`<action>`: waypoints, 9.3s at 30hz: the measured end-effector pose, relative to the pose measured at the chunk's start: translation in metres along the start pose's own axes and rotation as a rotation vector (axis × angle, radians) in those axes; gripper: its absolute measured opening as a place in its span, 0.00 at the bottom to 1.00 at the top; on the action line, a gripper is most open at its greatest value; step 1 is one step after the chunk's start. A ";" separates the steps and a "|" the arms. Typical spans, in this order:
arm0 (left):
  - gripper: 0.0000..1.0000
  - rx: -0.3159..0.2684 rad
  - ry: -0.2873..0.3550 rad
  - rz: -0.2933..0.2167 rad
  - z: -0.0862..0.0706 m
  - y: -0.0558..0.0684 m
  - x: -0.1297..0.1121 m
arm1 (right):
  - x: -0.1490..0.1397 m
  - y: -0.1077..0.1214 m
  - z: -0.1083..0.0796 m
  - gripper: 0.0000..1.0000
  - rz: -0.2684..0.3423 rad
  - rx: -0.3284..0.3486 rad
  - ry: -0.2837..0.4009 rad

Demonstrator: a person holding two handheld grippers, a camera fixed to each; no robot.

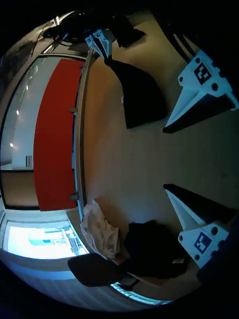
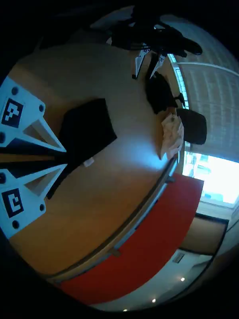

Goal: Fold towel

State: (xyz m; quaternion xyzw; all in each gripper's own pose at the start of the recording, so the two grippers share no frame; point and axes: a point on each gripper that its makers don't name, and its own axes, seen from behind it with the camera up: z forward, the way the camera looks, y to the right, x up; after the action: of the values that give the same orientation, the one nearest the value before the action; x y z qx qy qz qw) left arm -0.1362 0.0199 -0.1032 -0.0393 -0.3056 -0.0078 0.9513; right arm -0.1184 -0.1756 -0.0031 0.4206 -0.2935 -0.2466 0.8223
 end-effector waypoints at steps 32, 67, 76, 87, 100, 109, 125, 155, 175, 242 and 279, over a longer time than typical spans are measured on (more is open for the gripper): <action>0.94 -0.017 0.012 -0.030 -0.004 -0.004 -0.004 | 0.061 -0.036 0.033 0.06 -0.076 0.102 0.027; 0.94 0.014 0.002 -0.083 -0.021 -0.022 -0.023 | 0.066 -0.122 0.117 0.39 -0.138 0.295 -0.054; 0.94 0.016 0.006 -0.086 -0.023 -0.024 -0.022 | 0.065 -0.118 0.115 0.76 -0.129 0.284 -0.053; 0.94 0.015 0.016 -0.085 -0.024 -0.023 -0.016 | 0.057 -0.115 0.107 0.76 -0.104 0.276 -0.059; 0.94 0.008 0.020 -0.076 -0.024 -0.021 -0.014 | 0.035 -0.107 0.090 0.76 -0.057 0.241 -0.075; 0.94 0.005 0.022 -0.069 -0.024 -0.020 -0.012 | 0.017 -0.103 0.077 0.76 -0.023 0.217 -0.091; 0.94 0.005 0.020 -0.063 -0.025 -0.019 -0.014 | -0.015 -0.108 0.068 0.76 0.014 0.200 -0.126; 0.94 0.003 0.024 -0.060 -0.028 -0.020 -0.016 | -0.057 -0.120 0.076 0.69 0.111 0.142 -0.184; 0.94 0.001 0.027 -0.057 -0.029 -0.021 -0.015 | -0.065 -0.127 0.085 0.57 0.152 0.083 -0.194; 0.94 -0.050 0.074 -0.020 -0.022 -0.006 0.026 | 0.123 -0.034 -0.015 0.05 0.135 -0.045 0.162; 0.94 -0.058 0.076 -0.002 -0.019 0.004 0.035 | 0.092 0.016 -0.060 0.05 0.207 -0.067 0.168</action>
State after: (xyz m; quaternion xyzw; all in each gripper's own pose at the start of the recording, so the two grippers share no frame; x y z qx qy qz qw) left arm -0.0968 0.0226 -0.0984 -0.0663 -0.2690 -0.0194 0.9607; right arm -0.0095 -0.1946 0.0072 0.3797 -0.2569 -0.1338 0.8786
